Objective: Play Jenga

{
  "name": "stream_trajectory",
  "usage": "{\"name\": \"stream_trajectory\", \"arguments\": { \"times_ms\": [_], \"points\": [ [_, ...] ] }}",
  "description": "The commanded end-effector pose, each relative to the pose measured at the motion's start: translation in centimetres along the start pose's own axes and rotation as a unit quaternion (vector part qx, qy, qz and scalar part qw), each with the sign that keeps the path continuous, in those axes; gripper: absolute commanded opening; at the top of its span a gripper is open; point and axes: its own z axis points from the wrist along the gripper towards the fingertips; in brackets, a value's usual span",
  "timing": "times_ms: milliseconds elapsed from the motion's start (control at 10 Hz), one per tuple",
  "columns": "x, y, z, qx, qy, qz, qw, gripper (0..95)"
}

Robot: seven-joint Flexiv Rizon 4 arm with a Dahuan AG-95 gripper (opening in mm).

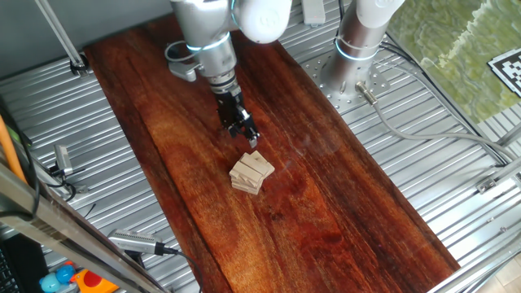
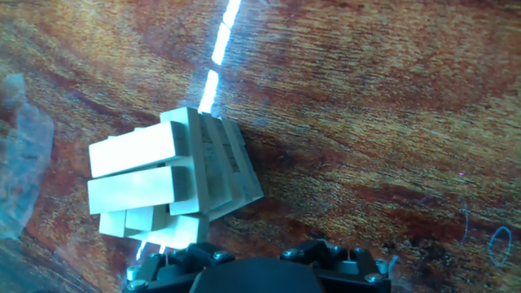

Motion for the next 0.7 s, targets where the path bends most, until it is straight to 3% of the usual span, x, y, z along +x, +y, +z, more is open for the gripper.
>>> {"name": "stream_trajectory", "arguments": {
  "times_ms": [100, 400, 500, 600, 700],
  "points": [
    [0.0, 0.0, 0.0, 0.004, -0.008, -0.007, 0.9999, 76.0],
    [-0.2, -0.1, 0.2, 0.025, -0.004, -0.022, 0.9994, 76.0],
    [-0.5, -0.3, 0.2, 0.051, 0.001, -0.043, 0.9978, 76.0],
    [-0.8, -0.5, 0.2, 0.063, 0.005, -0.058, 0.9963, 76.0],
    [-1.1, -0.7, 0.1, 0.065, 0.007, -0.064, 0.9958, 76.0]
  ]
}}
